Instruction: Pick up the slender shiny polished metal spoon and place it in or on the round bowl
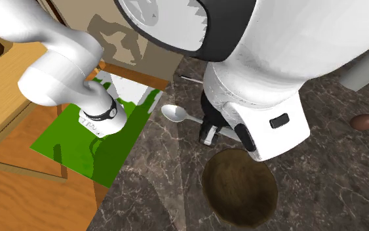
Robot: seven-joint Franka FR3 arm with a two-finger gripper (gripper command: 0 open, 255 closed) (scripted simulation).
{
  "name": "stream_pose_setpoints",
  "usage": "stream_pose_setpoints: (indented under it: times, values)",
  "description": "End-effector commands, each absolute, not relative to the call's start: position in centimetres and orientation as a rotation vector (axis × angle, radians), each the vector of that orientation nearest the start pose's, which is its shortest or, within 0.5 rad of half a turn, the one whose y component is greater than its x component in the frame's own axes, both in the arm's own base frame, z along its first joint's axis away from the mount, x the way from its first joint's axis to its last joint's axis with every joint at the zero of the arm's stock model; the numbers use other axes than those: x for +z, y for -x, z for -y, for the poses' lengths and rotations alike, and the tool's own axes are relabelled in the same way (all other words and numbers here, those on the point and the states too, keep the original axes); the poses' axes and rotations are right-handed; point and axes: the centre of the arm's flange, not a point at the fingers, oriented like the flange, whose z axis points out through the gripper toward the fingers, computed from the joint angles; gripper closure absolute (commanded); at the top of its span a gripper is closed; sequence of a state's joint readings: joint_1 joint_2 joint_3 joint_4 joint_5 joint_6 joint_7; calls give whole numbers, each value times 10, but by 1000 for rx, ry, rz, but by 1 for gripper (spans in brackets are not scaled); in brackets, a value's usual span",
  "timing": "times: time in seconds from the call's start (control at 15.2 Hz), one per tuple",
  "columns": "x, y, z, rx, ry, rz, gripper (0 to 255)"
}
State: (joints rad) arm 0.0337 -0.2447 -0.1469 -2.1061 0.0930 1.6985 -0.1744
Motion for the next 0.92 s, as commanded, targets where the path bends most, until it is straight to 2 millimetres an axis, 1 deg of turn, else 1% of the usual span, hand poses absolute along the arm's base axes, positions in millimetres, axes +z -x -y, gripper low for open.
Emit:
stream_pose_setpoints:
  times: [0.0, 0.59, 0.66, 0.86]
  values:
    - [510, -484, 62, 219, 2985, 73, 255]
    - [516, -587, 121, 219, 2985, 73, 255]
    - [516, -593, 124, 219, 2985, 73, 255]
    - [500, -592, 124, 219, 2985, 73, 255]
